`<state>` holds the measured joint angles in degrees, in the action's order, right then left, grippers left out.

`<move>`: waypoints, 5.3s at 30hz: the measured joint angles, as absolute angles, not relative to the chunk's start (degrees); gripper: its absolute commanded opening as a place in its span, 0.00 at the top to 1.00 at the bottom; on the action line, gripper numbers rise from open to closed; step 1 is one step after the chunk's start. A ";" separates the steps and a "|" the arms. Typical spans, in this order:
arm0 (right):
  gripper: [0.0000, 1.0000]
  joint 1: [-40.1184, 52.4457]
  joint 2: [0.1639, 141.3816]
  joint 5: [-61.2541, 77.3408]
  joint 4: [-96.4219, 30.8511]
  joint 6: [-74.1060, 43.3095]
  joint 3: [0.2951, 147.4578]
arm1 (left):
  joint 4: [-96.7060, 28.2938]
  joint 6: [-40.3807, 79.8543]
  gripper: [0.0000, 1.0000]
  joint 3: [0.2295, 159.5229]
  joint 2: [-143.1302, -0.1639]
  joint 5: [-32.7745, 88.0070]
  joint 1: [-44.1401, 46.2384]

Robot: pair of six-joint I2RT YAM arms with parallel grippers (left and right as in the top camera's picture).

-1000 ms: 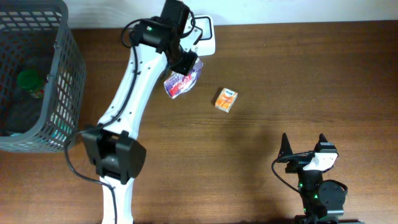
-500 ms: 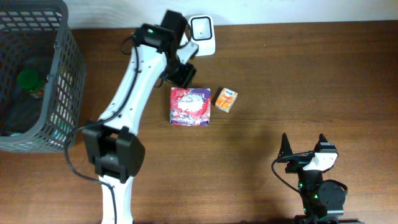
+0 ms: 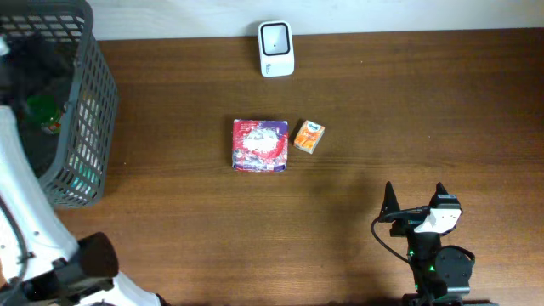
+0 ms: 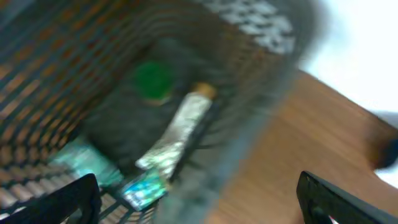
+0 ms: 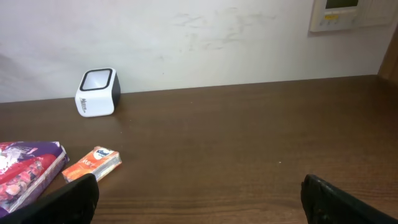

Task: Scan the item barcode
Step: 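Carry the red-purple wipes pack out and set it left of the tissues, then grasp the teal wipes pack in the basket with the left gripper, then place the teal wipes pack on the table left of the red pack, then grasp a small teal packet in the basket with the left gripper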

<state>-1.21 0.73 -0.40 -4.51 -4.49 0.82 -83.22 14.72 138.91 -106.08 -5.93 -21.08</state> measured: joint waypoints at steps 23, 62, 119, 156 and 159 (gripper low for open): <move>0.01 -1.21 0.73 -0.40 -4.51 -4.47 0.82 | -78.00 23.66 0.11 117.99 -128.51 -19.90 -34.48; 0.01 -1.21 0.69 -0.43 -4.51 -4.49 0.82 | -94.06 12.97 1.00 157.95 -108.05 15.59 -2.57; 0.01 -1.21 0.69 -0.40 -4.51 -4.47 0.82 | -87.70 -1.39 0.01 159.68 -126.89 8.99 6.02; 0.01 -1.21 0.69 -0.40 -4.49 -4.51 0.82 | -78.52 -3.33 0.51 103.79 -125.25 7.27 -38.37; 0.01 -1.21 0.69 -0.40 -4.51 -4.47 0.82 | -77.08 -3.64 0.94 101.82 -125.25 6.98 -38.39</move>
